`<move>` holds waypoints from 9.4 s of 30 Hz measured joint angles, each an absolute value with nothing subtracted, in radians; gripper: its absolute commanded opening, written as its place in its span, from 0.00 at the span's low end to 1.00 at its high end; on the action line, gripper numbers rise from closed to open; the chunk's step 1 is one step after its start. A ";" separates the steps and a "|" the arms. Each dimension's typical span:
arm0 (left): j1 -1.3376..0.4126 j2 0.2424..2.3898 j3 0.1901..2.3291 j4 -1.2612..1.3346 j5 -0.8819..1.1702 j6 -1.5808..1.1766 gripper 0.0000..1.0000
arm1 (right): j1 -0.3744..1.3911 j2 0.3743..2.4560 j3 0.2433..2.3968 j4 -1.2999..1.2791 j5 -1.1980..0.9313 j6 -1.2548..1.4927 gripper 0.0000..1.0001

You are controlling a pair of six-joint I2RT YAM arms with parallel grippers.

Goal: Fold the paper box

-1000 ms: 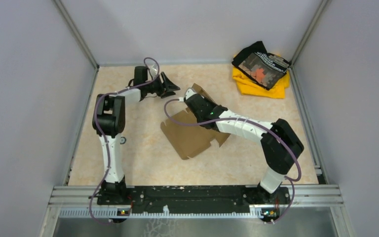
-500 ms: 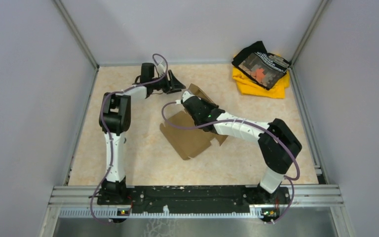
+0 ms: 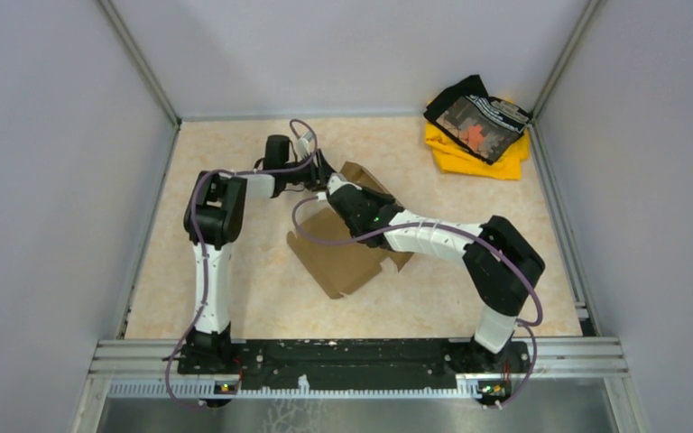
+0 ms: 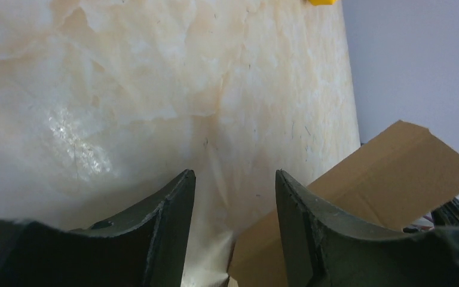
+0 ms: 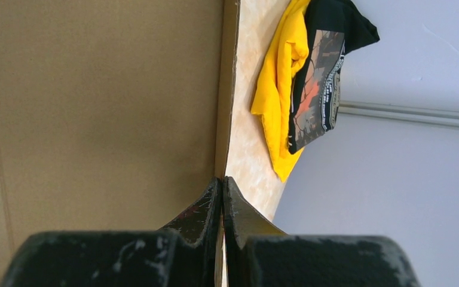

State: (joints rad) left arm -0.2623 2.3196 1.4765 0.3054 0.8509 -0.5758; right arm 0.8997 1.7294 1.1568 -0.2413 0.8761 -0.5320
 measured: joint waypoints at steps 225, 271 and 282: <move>-0.152 2.262 1.096 1.118 0.948 -0.730 0.65 | 1.151 1.688 0.829 0.298 1.204 -0.891 0.00; -0.212 2.263 0.903 1.456 1.065 -0.828 0.63 | 1.111 1.676 0.798 0.358 1.122 -0.931 0.00; -0.221 2.263 0.871 1.505 1.067 -0.848 0.62 | 1.143 1.746 0.793 0.444 1.178 -1.003 0.00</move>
